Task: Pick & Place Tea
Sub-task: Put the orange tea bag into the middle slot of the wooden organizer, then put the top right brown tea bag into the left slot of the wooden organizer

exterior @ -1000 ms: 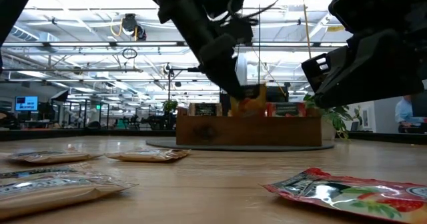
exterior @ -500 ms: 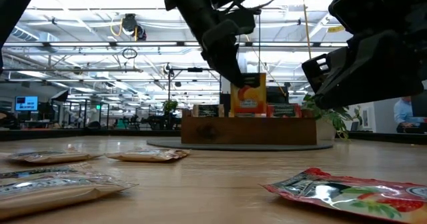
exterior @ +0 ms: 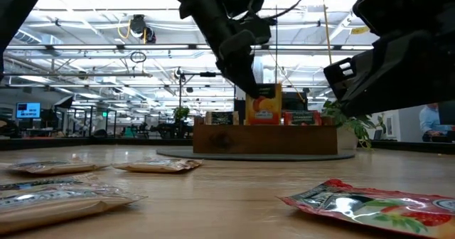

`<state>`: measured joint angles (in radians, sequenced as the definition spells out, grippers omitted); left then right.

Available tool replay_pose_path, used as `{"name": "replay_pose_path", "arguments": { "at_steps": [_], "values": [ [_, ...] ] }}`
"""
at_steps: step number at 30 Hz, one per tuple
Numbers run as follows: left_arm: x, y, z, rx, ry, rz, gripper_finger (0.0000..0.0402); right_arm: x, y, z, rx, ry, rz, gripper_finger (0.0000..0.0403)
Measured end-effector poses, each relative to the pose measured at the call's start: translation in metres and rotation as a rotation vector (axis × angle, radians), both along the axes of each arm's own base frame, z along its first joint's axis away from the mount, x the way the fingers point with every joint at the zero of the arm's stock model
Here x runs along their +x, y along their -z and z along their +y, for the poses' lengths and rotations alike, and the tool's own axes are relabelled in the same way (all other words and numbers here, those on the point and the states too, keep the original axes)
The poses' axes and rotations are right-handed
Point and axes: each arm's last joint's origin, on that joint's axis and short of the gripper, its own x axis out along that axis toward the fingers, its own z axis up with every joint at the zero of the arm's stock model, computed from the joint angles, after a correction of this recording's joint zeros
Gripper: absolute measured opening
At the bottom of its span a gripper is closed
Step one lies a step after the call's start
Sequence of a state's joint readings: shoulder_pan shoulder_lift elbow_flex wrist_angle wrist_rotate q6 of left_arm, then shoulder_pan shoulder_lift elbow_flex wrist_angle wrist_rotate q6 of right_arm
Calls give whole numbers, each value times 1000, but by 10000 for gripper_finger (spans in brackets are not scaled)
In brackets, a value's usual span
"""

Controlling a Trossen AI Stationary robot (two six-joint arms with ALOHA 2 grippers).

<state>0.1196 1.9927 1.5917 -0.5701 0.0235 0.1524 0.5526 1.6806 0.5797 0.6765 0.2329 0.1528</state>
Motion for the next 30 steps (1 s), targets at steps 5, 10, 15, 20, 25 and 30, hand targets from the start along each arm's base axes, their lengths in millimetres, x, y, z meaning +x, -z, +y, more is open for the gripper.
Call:
{"name": "replay_pose_path", "arguments": {
  "at_steps": [5,10,15,20,25,30],
  "values": [
    [4,14,2,-6,1,32,2,0,0,0,0,0,0,4],
    [5,22,6,-6,-4,50,3,0,0,0,-1,1,1,4],
    [5,22,11,-8,-20,43,3,0,0,0,-3,0,2,4],
    [7,20,11,-19,-45,15,25,0,1,0,-3,3,9,4],
    [8,20,8,-19,-37,18,67,0,1,-1,4,7,14,4],
    [7,20,8,-31,-59,25,124,-1,1,-1,7,9,18,4]
  ]
}}
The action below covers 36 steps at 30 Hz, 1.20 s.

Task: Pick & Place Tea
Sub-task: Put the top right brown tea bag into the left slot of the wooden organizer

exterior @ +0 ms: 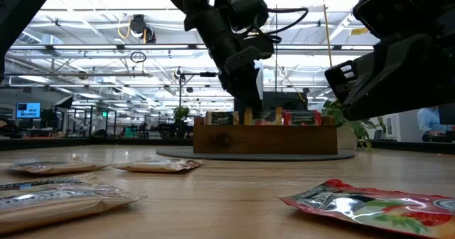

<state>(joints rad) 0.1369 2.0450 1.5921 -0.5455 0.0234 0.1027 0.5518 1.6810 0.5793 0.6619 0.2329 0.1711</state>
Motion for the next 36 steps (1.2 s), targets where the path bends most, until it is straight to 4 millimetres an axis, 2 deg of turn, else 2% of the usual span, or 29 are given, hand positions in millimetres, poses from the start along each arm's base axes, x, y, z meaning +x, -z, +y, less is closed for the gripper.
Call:
{"name": "replay_pose_path", "arguments": {
  "at_steps": [3,8,11,14,17,24,27,30,33,36],
  "values": [
    [-4,-9,1,21,-23,-1,156,0,0,0,0,0,1,4],
    [-23,-57,-6,85,-104,-33,191,0,0,0,-1,-1,1,4],
    [-45,-82,-25,34,-133,3,197,0,1,0,-11,-5,7,4],
    [-68,-92,-59,13,-133,89,191,-1,2,-1,-8,0,21,4],
    [-86,-80,-95,42,-144,167,173,-2,2,1,15,7,29,4],
    [-117,-13,-181,-54,-23,154,123,-5,0,9,73,5,16,4],
    [-131,11,-207,-84,24,93,107,-2,-6,10,103,0,-43,4],
    [-143,28,-217,-34,-2,57,99,7,-15,10,98,0,-105,4],
    [-146,34,-216,-11,-50,23,101,26,-25,10,92,22,-137,4],
    [-149,43,-209,11,-96,22,111,51,-20,12,11,10,-124,4]
  ]
}}
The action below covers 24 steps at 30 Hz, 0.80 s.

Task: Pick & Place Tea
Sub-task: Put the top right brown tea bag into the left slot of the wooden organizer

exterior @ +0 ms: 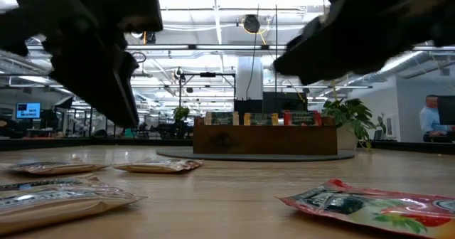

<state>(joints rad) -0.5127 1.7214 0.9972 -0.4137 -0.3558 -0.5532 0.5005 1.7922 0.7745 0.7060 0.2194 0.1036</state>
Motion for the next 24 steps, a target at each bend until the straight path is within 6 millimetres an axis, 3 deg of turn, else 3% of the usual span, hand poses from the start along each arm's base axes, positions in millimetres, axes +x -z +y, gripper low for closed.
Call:
{"name": "replay_pose_path", "arguments": {
  "at_steps": [6,12,24],
  "values": [
    [-7,11,8,28,-14,44,138,55,26,-2,-79,4,14,4],
    [-6,12,9,24,16,49,156,86,43,-1,-57,-97,31,4],
    [1,12,20,-12,-23,43,159,96,64,-7,-60,-24,153,4]
  ]
}}
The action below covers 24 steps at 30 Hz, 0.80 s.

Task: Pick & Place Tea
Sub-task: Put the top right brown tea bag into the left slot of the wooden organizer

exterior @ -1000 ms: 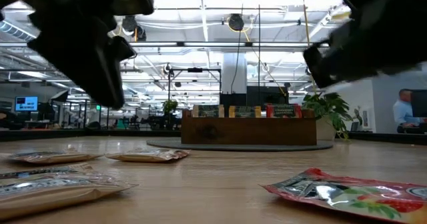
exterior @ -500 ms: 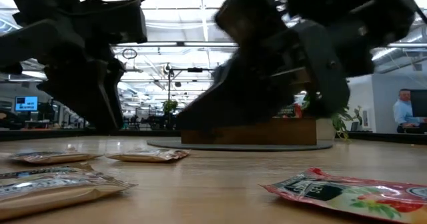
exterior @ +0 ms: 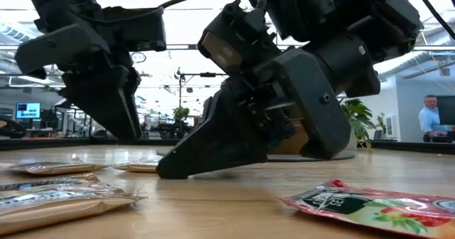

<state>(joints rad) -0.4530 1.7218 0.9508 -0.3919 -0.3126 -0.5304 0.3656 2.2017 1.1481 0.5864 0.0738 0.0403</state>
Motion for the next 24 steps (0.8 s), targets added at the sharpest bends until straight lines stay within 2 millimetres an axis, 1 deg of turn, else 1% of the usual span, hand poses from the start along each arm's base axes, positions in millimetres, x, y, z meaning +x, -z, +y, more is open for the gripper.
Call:
{"name": "replay_pose_path", "arguments": {
  "at_steps": [2,6,9,10,16,20,24],
  "values": [
    [0,0,0,1,2,0,159,-1,-2,3,-13,-15,-9,4],
    [0,0,0,-1,2,-2,159,-6,-17,14,-44,-52,-49,1],
    [1,0,0,-2,0,-7,159,-7,-31,18,-93,2,-116,1],
    [1,0,0,-4,0,-11,159,-6,-32,18,-102,18,-131,1],
    [3,-1,0,-13,-2,-31,159,-2,-21,6,-94,62,-89,1],
    [5,-2,3,-14,-13,-33,159,-1,-7,2,-82,68,-61,1],
    [7,-2,7,-28,-40,-40,159,0,4,0,-61,80,-30,1]
  ]
}}
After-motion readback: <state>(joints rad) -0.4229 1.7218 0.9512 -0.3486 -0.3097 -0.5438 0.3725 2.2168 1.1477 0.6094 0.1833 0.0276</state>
